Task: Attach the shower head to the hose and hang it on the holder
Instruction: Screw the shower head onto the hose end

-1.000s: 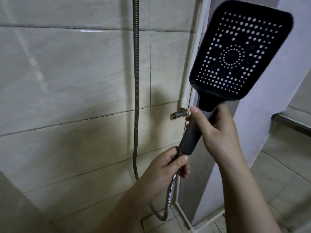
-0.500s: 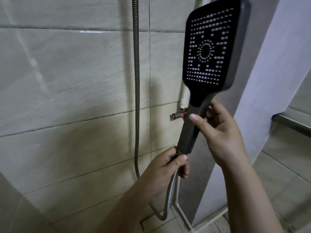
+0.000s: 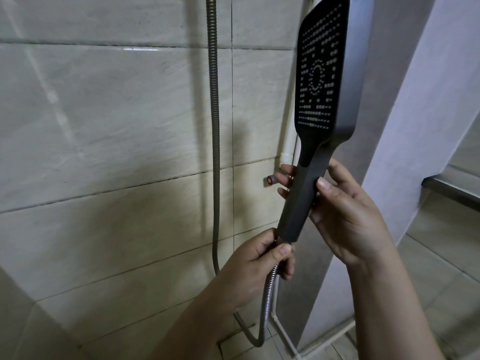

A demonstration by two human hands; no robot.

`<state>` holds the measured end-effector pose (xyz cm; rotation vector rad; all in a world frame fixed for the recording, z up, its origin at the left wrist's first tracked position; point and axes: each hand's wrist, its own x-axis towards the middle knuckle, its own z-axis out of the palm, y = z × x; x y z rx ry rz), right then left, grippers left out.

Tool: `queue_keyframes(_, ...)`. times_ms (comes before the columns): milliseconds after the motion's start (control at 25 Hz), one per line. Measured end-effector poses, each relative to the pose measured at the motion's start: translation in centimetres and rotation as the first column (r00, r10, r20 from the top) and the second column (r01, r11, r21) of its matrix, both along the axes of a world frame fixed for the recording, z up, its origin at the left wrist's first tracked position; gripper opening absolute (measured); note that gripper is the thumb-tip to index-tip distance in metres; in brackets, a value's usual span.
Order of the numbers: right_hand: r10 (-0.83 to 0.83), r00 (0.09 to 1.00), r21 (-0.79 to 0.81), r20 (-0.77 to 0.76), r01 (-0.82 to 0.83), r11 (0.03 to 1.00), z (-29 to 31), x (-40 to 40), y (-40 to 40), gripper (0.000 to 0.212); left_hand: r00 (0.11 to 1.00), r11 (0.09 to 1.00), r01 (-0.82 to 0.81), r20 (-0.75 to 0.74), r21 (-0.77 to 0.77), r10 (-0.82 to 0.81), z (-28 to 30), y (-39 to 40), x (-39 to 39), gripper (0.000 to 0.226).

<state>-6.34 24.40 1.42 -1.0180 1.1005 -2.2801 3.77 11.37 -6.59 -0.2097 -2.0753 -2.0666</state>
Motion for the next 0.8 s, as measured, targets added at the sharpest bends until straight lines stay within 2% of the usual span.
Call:
queue_keyframes(120, -0.015, 1.0, -0.029, -0.024, 0.014, 0.999, -0.3, -0.3, -0.2, 0.066, 1.0, 1.0, 0.001, -0.01, -0.007, -0.001, -0.1, -0.1, -0.1, 0.016)
queue_keyframes(320, -0.16, 0.987, -0.017, -0.023, 0.159, 0.987, 0.0, -0.1, -0.9, 0.079, 0.999, 1.0, 0.023, -0.022, -0.019, -0.024, -0.1, -0.1, -0.1, 0.016)
queue_keyframes(480, -0.097, 0.994, 0.002, -0.053, 0.097, 0.995, 0.0, 0.1, -0.5, 0.058, 0.997, 0.998, 0.07, -0.029, -0.007, -0.07, -0.1, 0.0, 0.0, 0.016)
queue_keyframes(640, 0.047, 0.998, 0.064, -0.042, -0.044, 0.997, -0.2, 0.3, -0.2, 0.052, 0.991, 0.991, 0.129, -0.018, 0.036, -0.129, 0.0, 0.0, 0.1, 0.015)
queue_keyframes(800, -0.004, 0.998, 0.067, -0.055, 0.008, 0.998, -0.1, 0.7, -0.2, 0.051, 0.994, 0.994, 0.109, -0.014, 0.014, -0.109, 0.0, -0.2, 0.0, 0.017)
